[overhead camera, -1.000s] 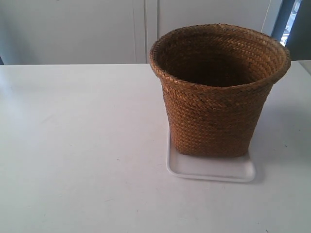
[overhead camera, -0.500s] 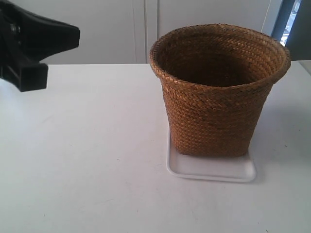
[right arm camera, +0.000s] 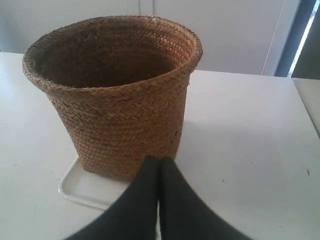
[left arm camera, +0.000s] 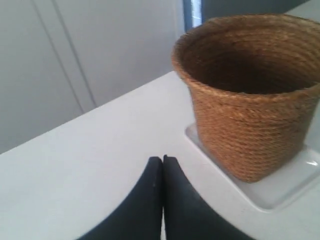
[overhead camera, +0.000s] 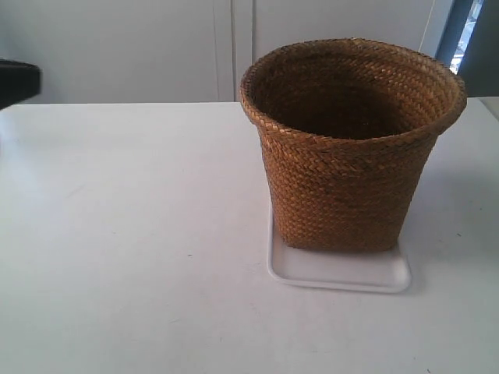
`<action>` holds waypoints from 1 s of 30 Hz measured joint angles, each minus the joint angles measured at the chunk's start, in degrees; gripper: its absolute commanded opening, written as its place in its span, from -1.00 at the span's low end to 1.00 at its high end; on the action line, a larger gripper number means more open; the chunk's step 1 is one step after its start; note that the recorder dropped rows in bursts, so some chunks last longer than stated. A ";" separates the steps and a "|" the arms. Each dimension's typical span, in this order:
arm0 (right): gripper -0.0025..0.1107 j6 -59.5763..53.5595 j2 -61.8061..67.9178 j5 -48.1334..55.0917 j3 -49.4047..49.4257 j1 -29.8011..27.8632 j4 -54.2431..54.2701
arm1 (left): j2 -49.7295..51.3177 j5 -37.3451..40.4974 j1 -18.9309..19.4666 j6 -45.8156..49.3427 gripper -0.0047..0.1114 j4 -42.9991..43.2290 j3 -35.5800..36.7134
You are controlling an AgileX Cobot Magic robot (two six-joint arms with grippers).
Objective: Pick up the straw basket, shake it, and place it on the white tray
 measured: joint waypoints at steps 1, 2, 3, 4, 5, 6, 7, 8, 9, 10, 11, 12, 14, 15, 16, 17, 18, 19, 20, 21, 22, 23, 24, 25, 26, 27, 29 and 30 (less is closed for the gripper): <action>-0.96 0.00 0.00 0.00 0.00 0.00 0.00 | -1.37 0.59 1.89 -0.07 -0.92 0.12 0.08; -0.96 0.04 0.00 0.11 0.00 0.00 0.00 | -2.79 1.25 3.63 -0.39 -0.92 0.12 0.13; -0.96 0.13 0.00 0.28 0.00 0.00 0.00 | -4.23 1.91 4.91 -0.75 -0.92 0.25 0.13; -0.96 0.13 0.00 0.58 0.00 0.00 0.00 | -5.61 2.59 6.36 -1.23 -0.92 0.37 0.13; -0.96 0.13 0.00 0.73 0.00 0.00 0.00 | -6.96 3.05 7.70 -1.73 -0.92 0.37 0.22; -0.96 0.13 0.00 0.82 0.00 0.00 0.00 | -8.02 3.28 8.67 -2.14 -0.92 0.48 0.52; -0.96 0.23 0.00 0.82 0.00 0.00 0.00 | -9.35 3.45 9.83 -2.44 -0.92 0.48 0.78; -0.96 0.23 0.00 0.20 0.00 0.00 0.00 | -11.41 3.57 12.01 -2.86 -0.92 1.64 1.58; -0.96 0.23 0.00 -0.10 0.00 0.00 0.00 | -12.36 3.72 13.06 -2.98 -0.92 3.00 1.93; -0.96 0.23 0.00 -1.23 0.00 0.00 0.00 | -14.00 4.16 14.78 -4.45 -0.92 7.47 2.62; -0.96 0.23 0.00 -1.93 0.00 0.00 0.00 | -14.67 4.31 15.54 -6.13 -0.92 10.35 2.65; -0.96 0.23 0.00 -3.19 0.00 0.00 0.00 | -15.51 4.43 16.23 -10.70 -0.92 15.20 2.74; -0.96 0.23 0.00 -4.70 0.00 0.00 0.00 | -15.87 4.32 17.12 -20.60 -0.92 21.05 2.78; -0.96 0.23 0.00 -5.11 0.00 0.00 0.00 | -15.87 4.05 17.62 -23.93 -0.92 22.88 2.87; -0.96 0.23 0.00 -5.69 0.00 0.00 0.00 | -15.87 2.77 18.73 -28.96 -0.92 25.90 3.26; -0.96 0.23 0.00 -6.12 0.00 0.00 0.00 | -15.76 2.54 19.80 -31.18 -0.92 27.31 3.68; -0.96 0.23 0.00 -6.12 0.00 0.00 0.00 | -15.64 2.54 20.29 -31.82 -0.92 28.08 4.20; -0.96 0.23 0.00 -6.12 0.00 0.00 0.00 | -15.54 2.54 20.78 -32.48 -0.92 29.06 5.56; -0.96 0.23 0.00 -6.18 0.00 0.00 -0.22 | -15.43 2.54 20.78 -32.62 -0.92 29.62 6.95; -0.96 0.23 0.00 -6.29 0.35 0.00 -0.79 | -15.43 2.69 20.91 -32.95 -0.92 29.85 9.38; -0.96 0.23 0.00 -6.44 0.66 0.00 -1.31 | -15.43 2.79 20.91 -33.70 -0.92 29.84 10.69; -0.96 0.23 0.00 -6.44 1.46 0.00 -1.75 | -15.43 3.71 20.91 -35.82 -0.92 29.84 12.64; -0.96 0.23 0.00 -5.97 1.82 0.00 -1.79 | -15.43 4.46 20.91 -36.98 -0.92 29.84 13.20; -0.96 0.23 0.00 -5.54 2.26 0.00 -1.92 | -15.43 5.04 20.91 -37.77 -0.92 29.84 13.66; -0.96 0.23 0.00 -4.83 2.40 0.00 -1.91 | -15.55 5.83 20.91 -38.79 -0.92 29.84 13.89; -0.96 0.23 0.00 -3.78 2.52 0.00 -1.91 | -15.62 6.20 20.91 -39.47 -0.92 29.84 13.91; -0.96 0.23 0.00 -2.00 2.54 0.00 -1.91 | -15.84 6.74 20.91 -40.26 -0.92 30.01 14.01; -0.96 0.23 -0.12 -1.37 2.54 0.00 -1.91 | -15.95 6.88 20.91 -40.26 -0.92 30.01 14.01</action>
